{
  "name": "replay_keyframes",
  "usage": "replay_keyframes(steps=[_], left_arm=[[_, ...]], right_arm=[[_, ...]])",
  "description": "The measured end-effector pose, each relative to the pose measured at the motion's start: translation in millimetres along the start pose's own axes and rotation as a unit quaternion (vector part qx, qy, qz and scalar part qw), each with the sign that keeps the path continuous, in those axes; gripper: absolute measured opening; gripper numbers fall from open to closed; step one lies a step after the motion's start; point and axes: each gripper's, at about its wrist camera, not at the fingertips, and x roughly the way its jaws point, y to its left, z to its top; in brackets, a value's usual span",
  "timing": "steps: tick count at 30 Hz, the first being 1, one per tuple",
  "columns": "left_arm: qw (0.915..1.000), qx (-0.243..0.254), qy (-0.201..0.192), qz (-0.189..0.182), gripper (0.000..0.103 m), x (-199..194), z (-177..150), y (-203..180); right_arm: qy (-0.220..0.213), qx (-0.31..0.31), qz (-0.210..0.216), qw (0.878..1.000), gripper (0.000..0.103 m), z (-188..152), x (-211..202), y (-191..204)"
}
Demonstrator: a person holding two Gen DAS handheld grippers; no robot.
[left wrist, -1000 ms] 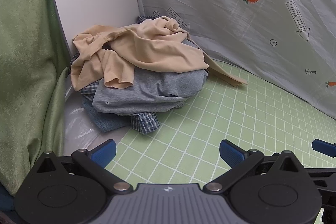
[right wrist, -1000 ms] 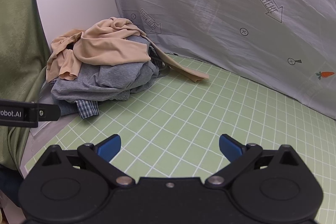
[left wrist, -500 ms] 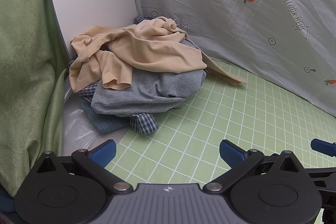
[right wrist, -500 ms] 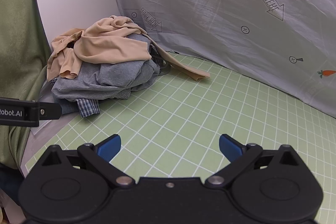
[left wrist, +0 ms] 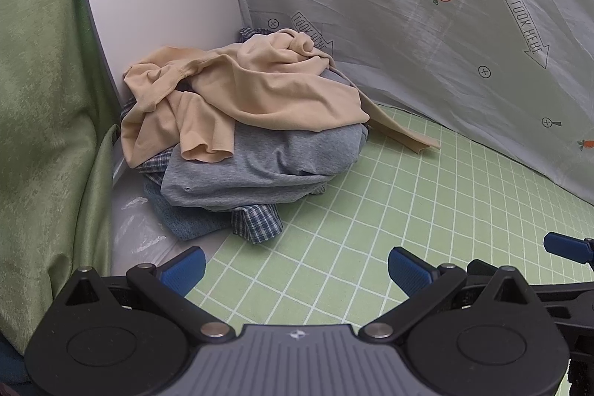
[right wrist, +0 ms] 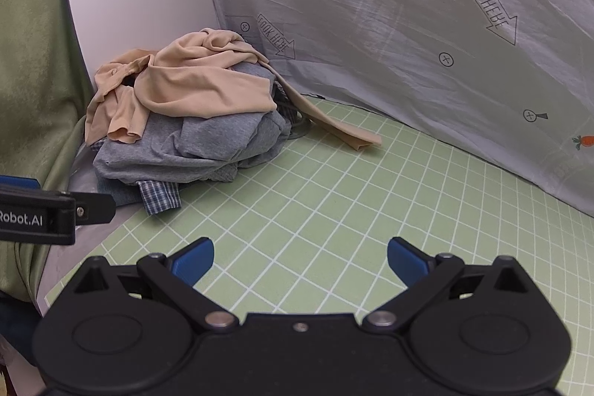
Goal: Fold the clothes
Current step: 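Grasp the beige shirt with both grippers and lift it off the pile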
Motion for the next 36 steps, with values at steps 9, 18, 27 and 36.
replay_keyframes(steps=[9, 18, 27, 36], left_arm=[[0.9992, -0.038, -0.002, -0.009, 0.103, 29.1, 38.5, 19.4], [0.9939, -0.11, 0.011, 0.0, 0.101, 94.2, 110.8, 41.9], [0.9822, -0.181, 0.028, -0.041, 0.054, 161.0, 167.7, 53.8], [0.9794, -0.192, 0.038, -0.051, 0.03, 183.2, 170.5, 50.1]], right_arm=[[-0.015, -0.015, 0.001, 1.0, 0.101, 45.0, 34.5, 16.7], [-0.014, -0.004, 0.031, 0.999, 0.094, 116.0, 107.7, 42.2], [-0.02, -0.023, 0.079, 0.996, 0.072, 185.0, 190.7, 64.0], [-0.012, -0.001, 0.162, 0.987, 0.031, 199.4, 235.4, 74.3]])
